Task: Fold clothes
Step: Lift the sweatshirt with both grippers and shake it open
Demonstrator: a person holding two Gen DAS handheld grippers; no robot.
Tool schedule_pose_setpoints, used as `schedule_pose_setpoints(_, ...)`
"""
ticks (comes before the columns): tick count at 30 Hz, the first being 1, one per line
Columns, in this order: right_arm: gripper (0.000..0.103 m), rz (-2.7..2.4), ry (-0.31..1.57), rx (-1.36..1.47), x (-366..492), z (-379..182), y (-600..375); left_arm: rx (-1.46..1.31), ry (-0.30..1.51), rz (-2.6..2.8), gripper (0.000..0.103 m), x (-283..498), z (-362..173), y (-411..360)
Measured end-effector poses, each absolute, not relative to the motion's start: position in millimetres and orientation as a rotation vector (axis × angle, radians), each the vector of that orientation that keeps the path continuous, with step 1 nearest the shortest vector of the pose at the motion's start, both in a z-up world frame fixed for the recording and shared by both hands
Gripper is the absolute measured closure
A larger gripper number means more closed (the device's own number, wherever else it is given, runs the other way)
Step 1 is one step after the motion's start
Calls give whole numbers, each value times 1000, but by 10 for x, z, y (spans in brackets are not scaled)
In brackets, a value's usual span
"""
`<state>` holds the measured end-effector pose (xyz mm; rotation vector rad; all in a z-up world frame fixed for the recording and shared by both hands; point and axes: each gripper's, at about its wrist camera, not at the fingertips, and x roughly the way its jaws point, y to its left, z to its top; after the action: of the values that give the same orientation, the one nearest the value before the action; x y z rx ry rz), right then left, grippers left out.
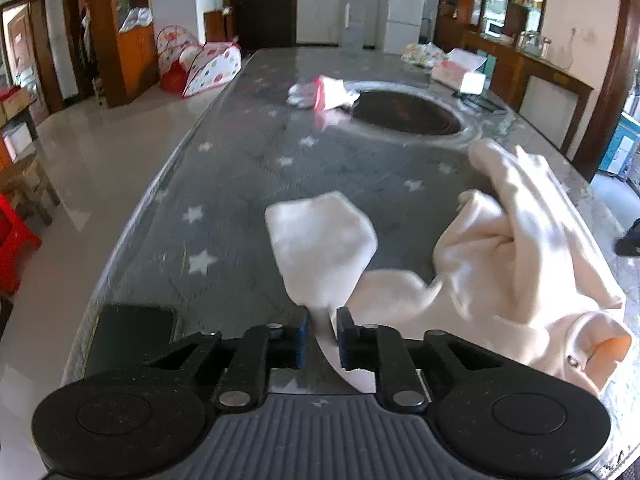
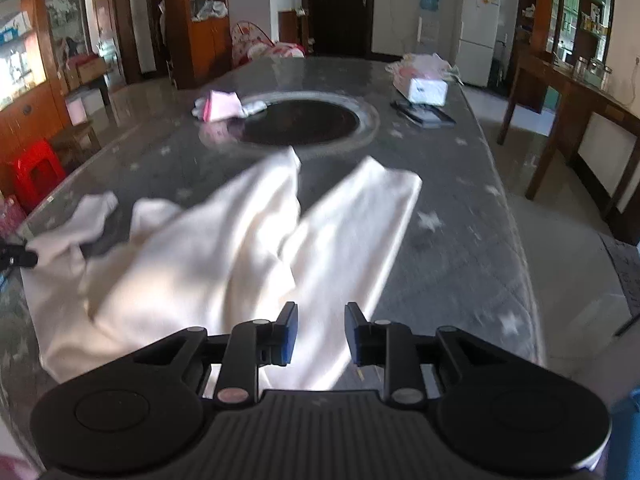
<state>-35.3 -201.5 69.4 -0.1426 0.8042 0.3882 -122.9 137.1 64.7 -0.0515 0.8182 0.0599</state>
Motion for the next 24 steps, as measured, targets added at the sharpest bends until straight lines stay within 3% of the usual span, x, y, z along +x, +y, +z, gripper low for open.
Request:
schedule_pose_setpoints(2,75,409,796,-131,-242,706,-1934,-47,800,37,64,-1212,720,1320)
schedule_pose_setpoints(6,73,435,783,-119,-52,689,-1763,-51,775,-28,59,-1044,816,1155)
schedule_pose_setpoints(12,69,417,778,-102,151,622,-1666,-45,776,-98,59,-578,803,877)
schedule_pose_setpoints(14,62,391,773,-92,228,602,-1694,-44,783,-122,59,-421,777,803)
schedule_pose_setpoints(22,59,263,767,-66,696,476,-1850,-23,841,-150,61,95,515,574)
schedule_pose_setpoints(24,57,234,771,-55,817,423,-1897,-29,867,-166,73,178,428,568)
